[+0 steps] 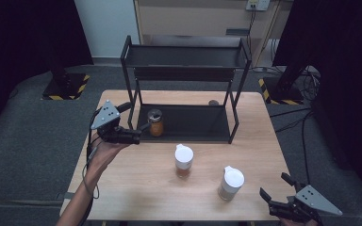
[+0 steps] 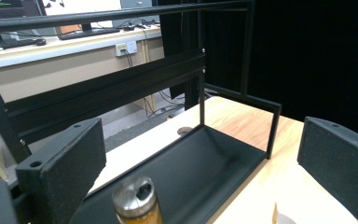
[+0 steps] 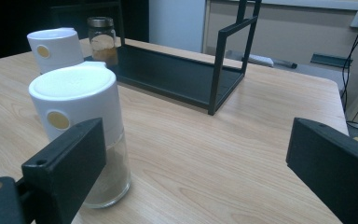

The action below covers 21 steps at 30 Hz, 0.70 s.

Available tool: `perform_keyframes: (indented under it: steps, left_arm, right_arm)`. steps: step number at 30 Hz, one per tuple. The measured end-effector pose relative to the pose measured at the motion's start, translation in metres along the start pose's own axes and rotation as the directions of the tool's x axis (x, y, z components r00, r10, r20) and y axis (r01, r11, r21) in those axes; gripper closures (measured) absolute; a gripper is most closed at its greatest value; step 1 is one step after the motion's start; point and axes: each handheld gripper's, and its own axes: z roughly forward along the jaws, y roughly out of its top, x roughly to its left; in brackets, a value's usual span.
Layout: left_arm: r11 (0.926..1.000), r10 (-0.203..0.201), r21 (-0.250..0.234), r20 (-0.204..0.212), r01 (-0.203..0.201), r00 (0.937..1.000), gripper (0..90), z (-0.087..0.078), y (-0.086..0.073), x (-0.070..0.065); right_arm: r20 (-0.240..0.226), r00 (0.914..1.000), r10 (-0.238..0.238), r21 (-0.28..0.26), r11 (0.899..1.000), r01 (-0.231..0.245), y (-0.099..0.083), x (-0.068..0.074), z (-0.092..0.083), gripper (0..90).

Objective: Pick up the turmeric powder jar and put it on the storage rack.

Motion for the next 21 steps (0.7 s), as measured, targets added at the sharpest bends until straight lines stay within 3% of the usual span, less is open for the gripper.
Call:
perform_keyframes:
  steps: [7,10,12,21]
  left_arm:
    - [0.9998,-0.017,-0.006,0.011,0.018,0.9998,0.0,-0.023,-0.022,-0.008]
    - [0.9989,-0.042,-0.017,0.02,0.043,0.9989,0.0,-0.029,-0.032,-0.011]
    - [0.9993,-0.032,-0.017,0.015,0.032,0.9994,0.1,-0.033,-0.037,-0.016]
    - [0.9971,-0.067,-0.035,0.013,0.067,0.9977,0.3,-0.052,-0.069,-0.03]
  right_arm:
    - [-0.002,1.0,-0.001,0.0,1.0,0.001,0.0,0.0,0.0,5.1]
    - [-0.001,1.0,-0.001,0.0,1.0,0.001,0.0,0.0,0.0,5.1]
    - [0.0,1.0,-0.001,0.001,1.0,0.001,0.0,0.0,0.0,5.1]
    - [0.0,1.0,0.001,0.001,1.0,-0.001,0.0,0.0,0.0,5.1]
